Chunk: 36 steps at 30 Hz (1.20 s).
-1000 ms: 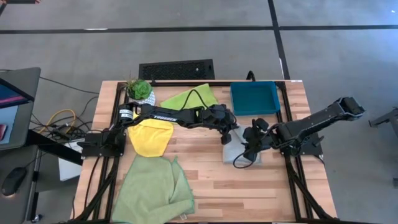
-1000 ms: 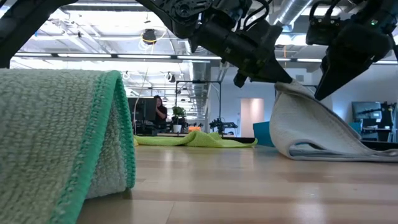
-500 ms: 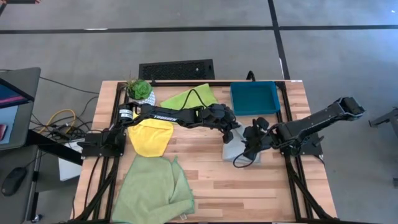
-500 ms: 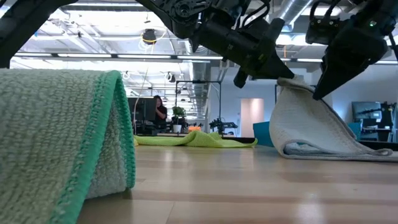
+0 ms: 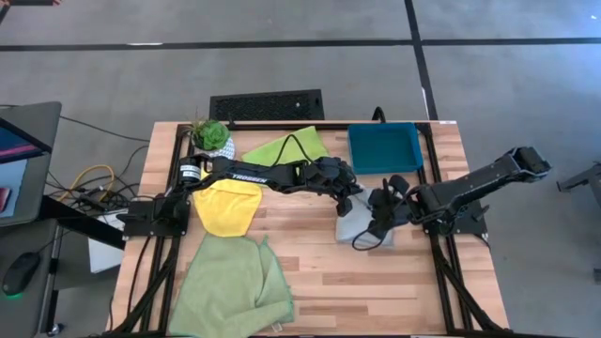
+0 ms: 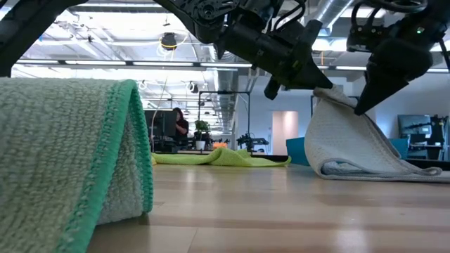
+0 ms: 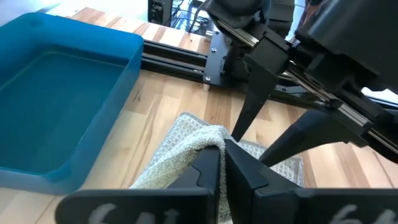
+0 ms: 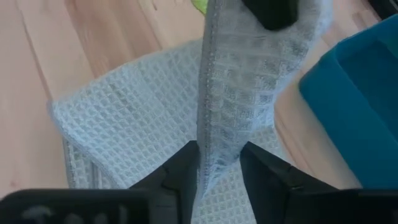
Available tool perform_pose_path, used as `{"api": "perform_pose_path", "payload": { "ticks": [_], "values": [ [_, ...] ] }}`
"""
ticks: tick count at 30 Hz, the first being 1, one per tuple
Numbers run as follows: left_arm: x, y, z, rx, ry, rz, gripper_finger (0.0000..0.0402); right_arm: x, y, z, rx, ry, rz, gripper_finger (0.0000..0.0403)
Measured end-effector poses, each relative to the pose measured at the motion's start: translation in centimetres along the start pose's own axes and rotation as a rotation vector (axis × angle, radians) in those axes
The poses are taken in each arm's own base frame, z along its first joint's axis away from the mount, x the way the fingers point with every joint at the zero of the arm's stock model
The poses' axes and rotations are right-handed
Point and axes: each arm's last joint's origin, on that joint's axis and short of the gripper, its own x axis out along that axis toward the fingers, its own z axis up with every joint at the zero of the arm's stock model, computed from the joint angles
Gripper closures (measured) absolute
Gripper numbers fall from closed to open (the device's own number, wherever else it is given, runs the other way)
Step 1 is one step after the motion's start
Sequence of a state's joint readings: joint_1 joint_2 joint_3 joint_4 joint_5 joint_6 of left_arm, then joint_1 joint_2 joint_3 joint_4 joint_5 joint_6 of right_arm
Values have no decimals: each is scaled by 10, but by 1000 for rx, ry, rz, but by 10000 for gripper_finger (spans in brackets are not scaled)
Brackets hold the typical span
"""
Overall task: Fold microfiber towels
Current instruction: Fold the gray microfiber towel
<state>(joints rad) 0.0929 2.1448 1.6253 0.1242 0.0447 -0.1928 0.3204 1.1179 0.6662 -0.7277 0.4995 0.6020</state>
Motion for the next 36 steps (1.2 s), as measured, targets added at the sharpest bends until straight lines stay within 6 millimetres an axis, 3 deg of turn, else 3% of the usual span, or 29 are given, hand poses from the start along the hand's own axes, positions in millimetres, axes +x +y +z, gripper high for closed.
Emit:
{"api": "perform_pose_path", "payload": {
  "ticks": [11,21,25,36],
  "values": [
    [0,0,0,0,1,0,401,1,-2,1,30,4,-5,389],
    [0,0,0,0,2,6,401,1,0,1,34,28,42,398],
    [0,0,0,0,2,7,401,1,1,1,65,36,63,379],
    [0,1,0,0,-2,14,401,1,2,2,94,46,97,273]
  ]
}}
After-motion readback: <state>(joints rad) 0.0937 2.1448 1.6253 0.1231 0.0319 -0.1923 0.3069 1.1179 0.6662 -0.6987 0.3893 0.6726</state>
